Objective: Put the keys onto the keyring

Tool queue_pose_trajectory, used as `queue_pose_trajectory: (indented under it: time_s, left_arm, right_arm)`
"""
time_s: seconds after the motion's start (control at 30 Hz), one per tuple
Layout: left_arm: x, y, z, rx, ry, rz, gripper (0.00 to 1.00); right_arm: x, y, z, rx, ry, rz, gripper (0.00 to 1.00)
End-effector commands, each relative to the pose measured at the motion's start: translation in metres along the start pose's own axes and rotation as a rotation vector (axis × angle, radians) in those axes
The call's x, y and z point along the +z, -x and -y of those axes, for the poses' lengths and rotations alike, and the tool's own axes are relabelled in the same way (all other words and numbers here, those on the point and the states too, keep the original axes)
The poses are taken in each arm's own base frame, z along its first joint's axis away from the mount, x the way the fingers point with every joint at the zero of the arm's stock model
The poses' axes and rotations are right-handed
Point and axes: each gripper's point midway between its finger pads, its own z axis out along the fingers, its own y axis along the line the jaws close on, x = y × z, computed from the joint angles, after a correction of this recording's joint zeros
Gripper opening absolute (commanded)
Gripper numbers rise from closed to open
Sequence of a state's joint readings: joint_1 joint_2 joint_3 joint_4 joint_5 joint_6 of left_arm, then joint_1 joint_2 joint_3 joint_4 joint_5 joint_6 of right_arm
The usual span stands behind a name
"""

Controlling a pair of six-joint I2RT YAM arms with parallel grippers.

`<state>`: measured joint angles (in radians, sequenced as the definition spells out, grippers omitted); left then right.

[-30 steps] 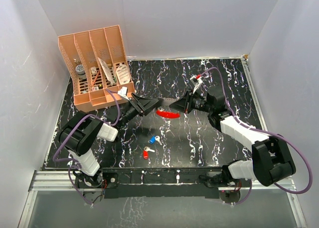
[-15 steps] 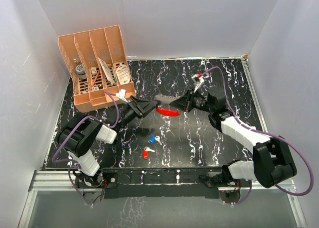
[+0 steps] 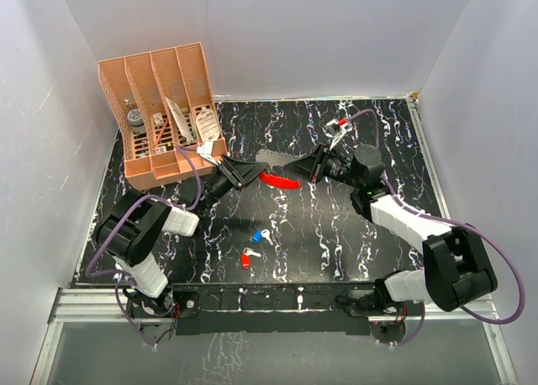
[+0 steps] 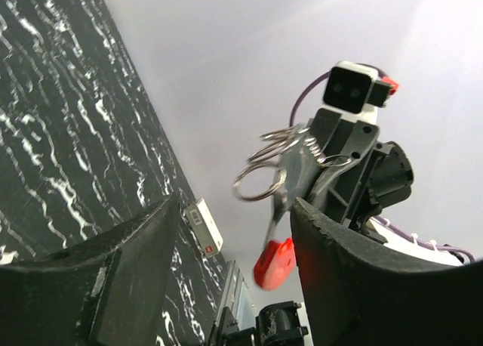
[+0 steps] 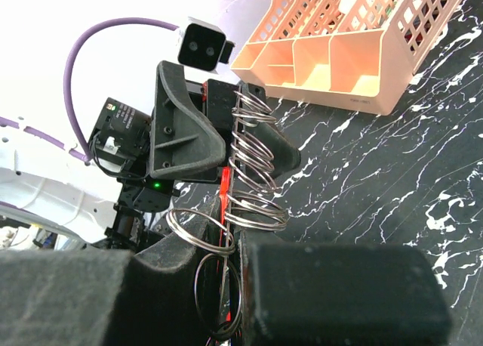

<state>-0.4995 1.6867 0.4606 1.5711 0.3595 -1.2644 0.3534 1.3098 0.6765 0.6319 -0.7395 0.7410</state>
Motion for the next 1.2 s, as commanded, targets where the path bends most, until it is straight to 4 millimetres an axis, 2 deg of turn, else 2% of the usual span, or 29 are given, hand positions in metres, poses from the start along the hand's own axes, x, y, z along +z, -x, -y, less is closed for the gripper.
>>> queue_pose_trajectory:
  time_s: [0.0,0.1,0.23,0.27,0.33,0.37,0.43,0.47,0.57,0.77,0.97,1.17]
  left_arm:
    - [0.009,0.026,0.082,0.136,-0.298,0.076,0.55]
    - [0.012,0.03,0.087,0.14,-0.312,0.088,0.4]
    - [0.018,0.031,0.088,0.133,-0.322,0.08,0.03]
    - [0.019,0.03,0.088,0.13,-0.325,0.071,0.0]
    - [0.022,0.028,0.086,0.127,-0.325,0.059,0.0]
    - [0.022,0.028,0.086,0.13,-0.328,0.053,0.0]
    - [0.022,0.025,0.086,0.138,-0.334,0.033,0.0]
    - [0.021,0.024,0.086,0.142,-0.338,0.017,0.0]
    - [0.018,0.016,0.082,0.132,-0.346,-0.067,0.0]
    - [0.004,-0.01,0.071,0.125,-0.35,-0.239,0.0]
    - [-0.002,-0.027,0.071,0.15,-0.384,-0.367,0.0]
    - [-0.006,-0.032,0.077,0.182,-0.417,-0.423,0.0]
  right_arm:
    - [0.004,0.02,-0.018,-0.029,0.065,0.067,0.0]
    - [0.005,0.024,-0.018,-0.018,0.063,0.083,0.0]
    - [0.005,0.025,-0.017,-0.006,0.056,0.089,0.0]
    - [0.005,0.024,-0.016,-0.003,0.053,0.087,0.0]
    - [0.005,0.02,-0.014,-0.001,0.052,0.076,0.01]
    - [0.005,0.018,-0.013,0.0,0.051,0.066,0.07]
    - [0.005,0.015,-0.012,-0.013,0.051,0.052,0.37]
    - [0.004,0.014,-0.01,-0.02,0.043,0.044,0.48]
    - [0.002,0.013,-0.005,-0.056,0.01,0.017,0.63]
    - [-0.002,0.013,-0.002,-0.102,-0.002,-0.041,0.65]
    - [-0.005,0.0,0.003,-0.106,0.03,-0.109,0.57]
    - [-0.005,-0.014,0.003,-0.078,0.083,-0.15,0.49]
